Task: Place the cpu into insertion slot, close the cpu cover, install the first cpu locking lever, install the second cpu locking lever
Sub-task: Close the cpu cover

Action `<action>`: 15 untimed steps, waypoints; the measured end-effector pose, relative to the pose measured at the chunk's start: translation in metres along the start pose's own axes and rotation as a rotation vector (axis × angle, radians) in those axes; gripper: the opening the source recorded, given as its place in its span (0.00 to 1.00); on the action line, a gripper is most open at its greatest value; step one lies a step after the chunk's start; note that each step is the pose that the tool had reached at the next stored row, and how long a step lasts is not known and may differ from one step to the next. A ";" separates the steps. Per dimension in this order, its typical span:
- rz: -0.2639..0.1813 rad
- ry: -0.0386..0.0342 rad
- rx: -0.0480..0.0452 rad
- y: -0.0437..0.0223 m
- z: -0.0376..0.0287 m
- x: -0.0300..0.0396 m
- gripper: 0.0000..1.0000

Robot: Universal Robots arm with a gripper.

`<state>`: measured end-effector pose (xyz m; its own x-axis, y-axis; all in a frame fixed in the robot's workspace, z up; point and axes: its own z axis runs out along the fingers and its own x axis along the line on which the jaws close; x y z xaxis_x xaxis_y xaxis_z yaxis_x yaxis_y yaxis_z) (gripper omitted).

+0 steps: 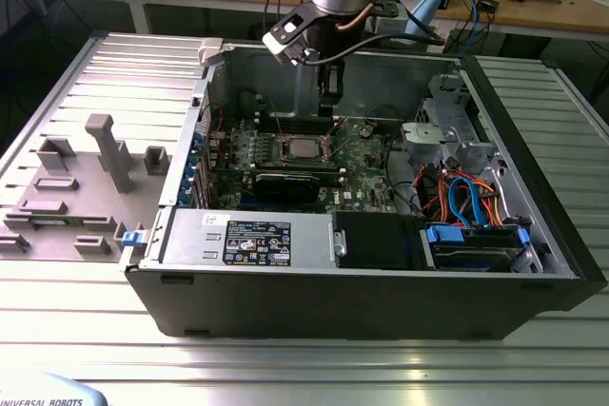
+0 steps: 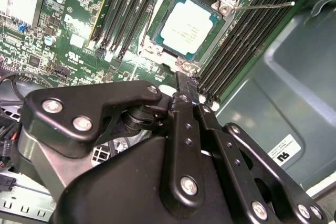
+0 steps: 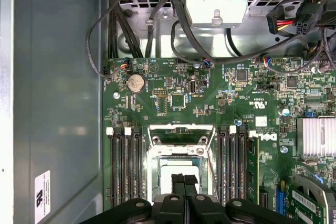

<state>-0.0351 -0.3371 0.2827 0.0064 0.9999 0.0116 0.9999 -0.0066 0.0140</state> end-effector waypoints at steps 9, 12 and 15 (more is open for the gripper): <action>0.000 0.0000 0.0001 0.0099 0.0001 0.0001 0.11; 0.000 0.0000 0.0003 0.0140 0.0002 0.0001 0.11; 0.000 -0.0001 0.0004 0.0179 0.0002 0.0001 0.11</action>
<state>-0.0172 -0.3371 0.2827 0.0064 0.9999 0.0116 0.9999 -0.0066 0.0137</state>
